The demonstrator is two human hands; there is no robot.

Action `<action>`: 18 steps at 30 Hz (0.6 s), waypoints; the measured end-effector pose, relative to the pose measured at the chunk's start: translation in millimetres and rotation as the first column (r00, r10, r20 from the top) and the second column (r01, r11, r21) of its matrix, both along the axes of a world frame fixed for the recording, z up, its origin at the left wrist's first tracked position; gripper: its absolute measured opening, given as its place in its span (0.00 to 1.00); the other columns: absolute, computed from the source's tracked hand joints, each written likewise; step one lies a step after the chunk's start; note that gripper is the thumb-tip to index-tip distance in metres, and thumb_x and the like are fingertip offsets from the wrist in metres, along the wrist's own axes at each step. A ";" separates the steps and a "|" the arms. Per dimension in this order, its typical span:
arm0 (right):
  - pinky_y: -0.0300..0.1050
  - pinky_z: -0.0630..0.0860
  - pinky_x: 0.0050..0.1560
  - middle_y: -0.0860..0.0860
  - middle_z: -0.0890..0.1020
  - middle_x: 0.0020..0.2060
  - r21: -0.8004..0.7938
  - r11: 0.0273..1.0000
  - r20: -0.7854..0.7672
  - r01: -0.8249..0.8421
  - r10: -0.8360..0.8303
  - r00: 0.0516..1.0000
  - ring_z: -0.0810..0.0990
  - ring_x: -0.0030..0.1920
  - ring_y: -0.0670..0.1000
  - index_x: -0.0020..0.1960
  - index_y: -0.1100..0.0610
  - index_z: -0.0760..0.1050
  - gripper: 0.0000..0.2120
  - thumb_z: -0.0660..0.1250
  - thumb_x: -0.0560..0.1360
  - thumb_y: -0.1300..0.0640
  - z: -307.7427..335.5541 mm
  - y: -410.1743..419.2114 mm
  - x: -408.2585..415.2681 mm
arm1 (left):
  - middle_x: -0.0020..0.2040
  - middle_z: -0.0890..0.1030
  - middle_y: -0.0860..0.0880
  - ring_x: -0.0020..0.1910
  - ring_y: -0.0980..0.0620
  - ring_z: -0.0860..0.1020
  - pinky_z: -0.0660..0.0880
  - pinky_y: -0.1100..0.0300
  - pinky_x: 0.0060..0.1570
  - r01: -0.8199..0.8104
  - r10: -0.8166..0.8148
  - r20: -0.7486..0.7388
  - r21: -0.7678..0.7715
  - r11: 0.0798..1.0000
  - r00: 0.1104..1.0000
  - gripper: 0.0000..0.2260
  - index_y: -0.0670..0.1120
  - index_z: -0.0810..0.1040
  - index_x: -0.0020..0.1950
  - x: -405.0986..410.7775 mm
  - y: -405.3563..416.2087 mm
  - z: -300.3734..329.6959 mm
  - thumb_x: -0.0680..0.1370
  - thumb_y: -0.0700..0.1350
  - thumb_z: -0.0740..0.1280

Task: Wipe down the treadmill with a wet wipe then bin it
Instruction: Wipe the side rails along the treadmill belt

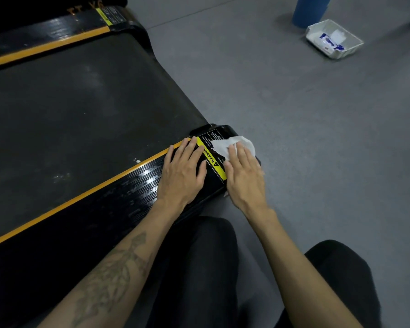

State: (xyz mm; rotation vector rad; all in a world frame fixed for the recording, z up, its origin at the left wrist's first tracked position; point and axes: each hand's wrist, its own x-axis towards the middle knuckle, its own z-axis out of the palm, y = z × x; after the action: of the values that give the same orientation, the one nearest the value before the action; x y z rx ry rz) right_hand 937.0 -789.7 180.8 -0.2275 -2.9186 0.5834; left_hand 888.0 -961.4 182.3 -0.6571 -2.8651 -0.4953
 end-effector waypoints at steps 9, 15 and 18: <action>0.50 0.48 0.82 0.56 0.58 0.82 -0.039 0.999 0.028 -0.020 0.021 0.999 0.53 0.82 0.53 0.82 0.60 0.58 0.33 0.40 0.84 0.43 -0.6 -0.9 5.7 | 0.81 0.66 0.46 0.82 0.49 0.59 0.55 0.42 0.80 -0.003 0.003 -0.005 -0.011 1.000 1.000 0.23 0.46 0.71 0.77 0.5 0.0 0.0 0.85 0.54 0.52; 0.50 0.45 0.83 0.55 0.51 0.83 -0.147 0.988 0.038 0.054 -0.049 0.998 0.45 0.83 0.51 0.83 0.61 0.53 0.34 0.43 0.84 0.41 0.4 -36.7 28.3 | 0.80 0.67 0.45 0.81 0.48 0.60 0.56 0.42 0.80 -0.007 0.007 -0.015 0.003 1.000 1.000 0.22 0.45 0.72 0.76 0.3 1.3 0.2 0.85 0.53 0.55; 0.54 0.49 0.82 0.56 0.54 0.83 -0.131 0.991 0.024 0.026 -0.023 0.999 0.48 0.83 0.51 0.82 0.60 0.55 0.35 0.39 0.83 0.41 -1.5 -20.3 11.3 | 0.80 0.67 0.45 0.81 0.48 0.61 0.57 0.42 0.80 -0.005 0.005 -0.016 0.002 1.000 1.000 0.21 0.45 0.72 0.75 0.9 2.1 0.5 0.85 0.52 0.57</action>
State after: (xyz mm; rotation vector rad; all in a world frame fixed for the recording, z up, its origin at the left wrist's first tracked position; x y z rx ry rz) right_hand 948.3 -809.9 179.3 -0.2868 -2.8970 0.7750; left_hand 888.9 -959.2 182.7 -0.6511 -2.8500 -0.4896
